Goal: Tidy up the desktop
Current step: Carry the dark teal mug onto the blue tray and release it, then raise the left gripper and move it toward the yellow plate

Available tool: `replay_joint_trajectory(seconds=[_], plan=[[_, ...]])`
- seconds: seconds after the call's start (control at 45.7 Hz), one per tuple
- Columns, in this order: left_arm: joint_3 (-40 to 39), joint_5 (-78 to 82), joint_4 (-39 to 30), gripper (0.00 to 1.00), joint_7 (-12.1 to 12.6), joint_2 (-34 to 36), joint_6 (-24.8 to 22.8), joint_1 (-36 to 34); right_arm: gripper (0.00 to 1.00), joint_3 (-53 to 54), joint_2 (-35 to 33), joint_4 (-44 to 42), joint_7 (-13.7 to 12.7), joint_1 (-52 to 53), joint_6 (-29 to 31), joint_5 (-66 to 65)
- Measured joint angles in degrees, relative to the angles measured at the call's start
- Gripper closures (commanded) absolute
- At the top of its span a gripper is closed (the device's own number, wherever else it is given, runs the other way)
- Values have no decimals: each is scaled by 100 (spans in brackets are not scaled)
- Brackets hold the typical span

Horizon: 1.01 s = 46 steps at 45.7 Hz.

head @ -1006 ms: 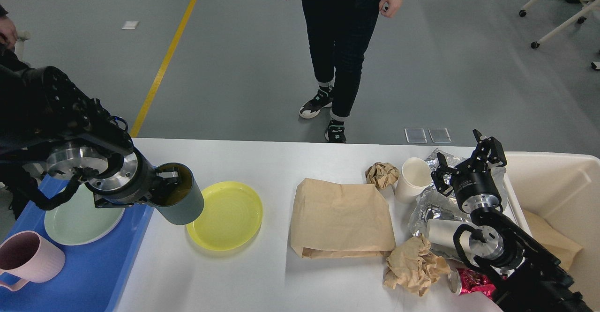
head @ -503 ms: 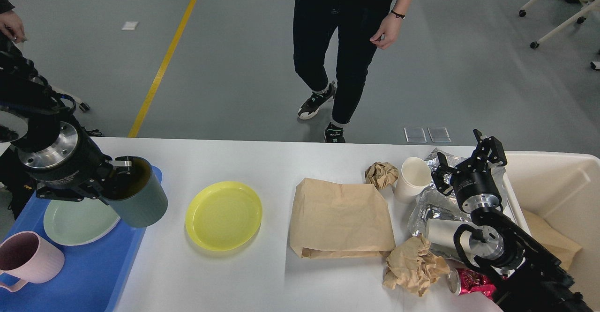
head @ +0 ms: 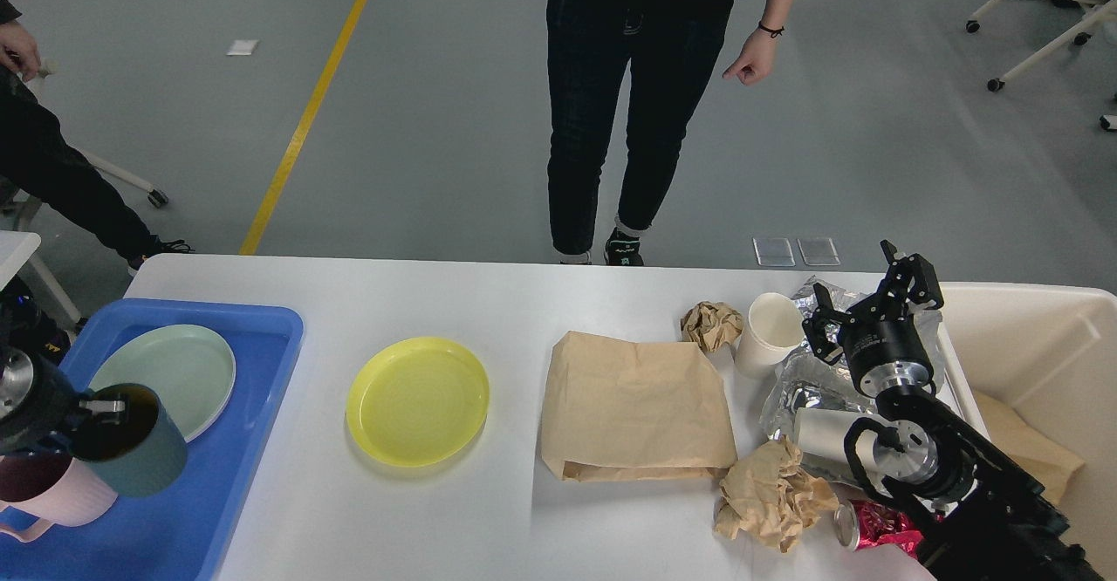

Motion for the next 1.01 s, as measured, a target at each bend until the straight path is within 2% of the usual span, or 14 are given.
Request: replay_joint_trajectory(seconds=[0.153,0.241,0.459,0.547,0.591,0.7,0.788,0.875,1.006], plan=[[-874,754,401,100,-5,413,107,1001,0,0,3,0,0,0,0,0],[-1199,898,482,100,-6,470,142,1339,0,0,4,0,0,0,0,0],[-1342,941,506,100,-6,467,233,1506,0,0,4,0,3,0,0,0],[-1351,942,506,95,-6,479,253,1509,0,0,4,-1,4,0,0,0],[-1352,935,505,86,-6,489,259,1509,0,0,4,-1,5,0,0,-1],[-1353,868,495,45,-5,497,273,1501,0,0,4,-1,5,0,0,0],[-1349,780,480,24,0,524,281,1486,0,0,4,-2,4,0,0,-1],[-1311,601,472,13,-1,543,282,1473,0,0,4,-2,5,0,0,-1],[-1224,350,443,6,0,568,245,1466,0,0,4,-2,4,0,0,0]])
